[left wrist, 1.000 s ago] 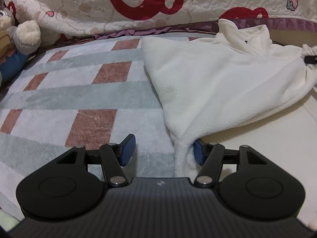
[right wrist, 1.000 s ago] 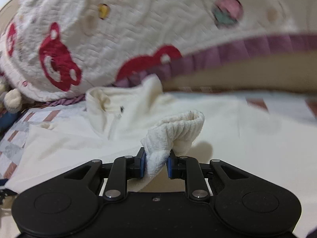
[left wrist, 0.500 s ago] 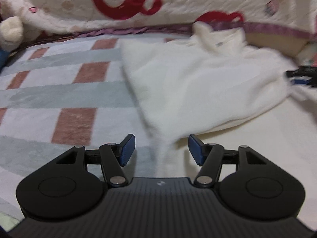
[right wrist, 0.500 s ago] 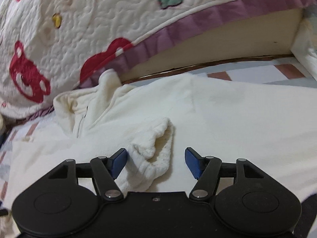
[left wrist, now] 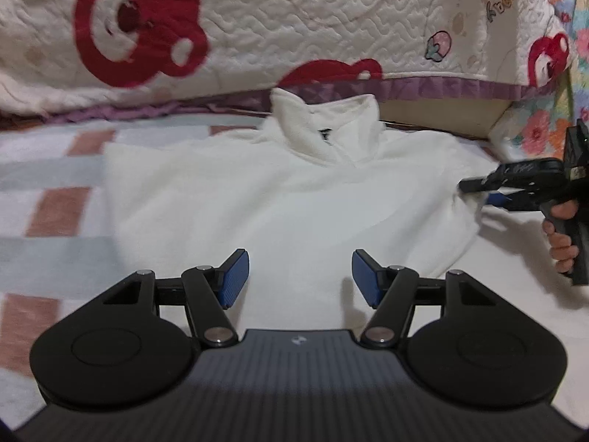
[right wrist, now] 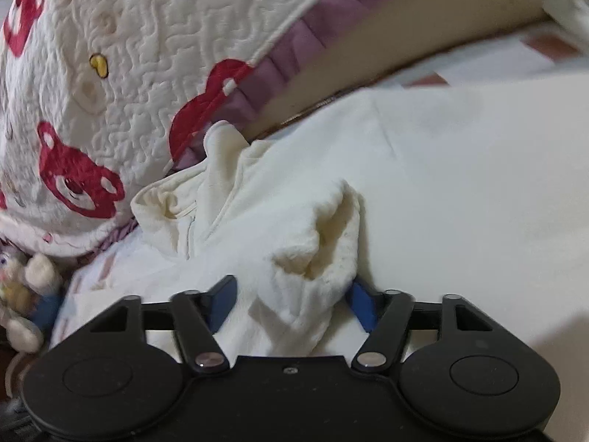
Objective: Fold clothes
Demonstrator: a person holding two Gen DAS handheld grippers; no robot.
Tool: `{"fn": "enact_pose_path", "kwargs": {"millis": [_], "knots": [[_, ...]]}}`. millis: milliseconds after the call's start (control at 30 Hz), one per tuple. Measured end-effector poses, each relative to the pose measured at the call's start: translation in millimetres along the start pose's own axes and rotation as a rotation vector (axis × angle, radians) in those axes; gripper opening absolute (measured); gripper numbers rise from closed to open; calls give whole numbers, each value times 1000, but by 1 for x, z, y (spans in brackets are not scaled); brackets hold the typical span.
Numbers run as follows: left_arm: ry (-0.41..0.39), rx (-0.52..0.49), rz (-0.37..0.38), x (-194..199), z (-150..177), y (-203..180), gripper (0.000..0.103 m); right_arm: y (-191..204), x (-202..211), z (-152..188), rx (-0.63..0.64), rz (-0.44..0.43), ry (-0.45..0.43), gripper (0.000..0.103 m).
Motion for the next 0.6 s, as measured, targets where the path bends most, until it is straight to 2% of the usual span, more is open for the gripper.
{"fn": "enact_pose_path", "kwargs": {"millis": [100, 167, 233, 300, 500, 600], "knots": [[71, 22, 9, -4, 12, 0, 61, 6, 13, -10, 91, -2, -28, 20], [119, -4, -4, -7, 24, 0, 61, -2, 16, -10, 168, 61, 15, 19], [117, -42, -16, -6, 29, -3, 61, -16, 11, -3, 170, 85, 73, 22], [130, -69, -37, -5, 30, -6, 61, -21, 10, 4, 181, 103, 88, 25], [145, -90, -62, -1, 33, -8, 62, -10, 17, 12, 294, 192, 125, 25], [151, -98, -73, 1, 34, -8, 62, -5, 17, 12, 329, 247, 159, 31]]}}
Point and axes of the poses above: each gripper's, at about its wrist camera, not at the fingertips, and x roughly against the way its jaws point, y to its left, z to its underside, the point moved 4 cm from there along -x, roughly the way its jaws point, and after that the axes turned 7 degrees about x, right-handed, at the moved point
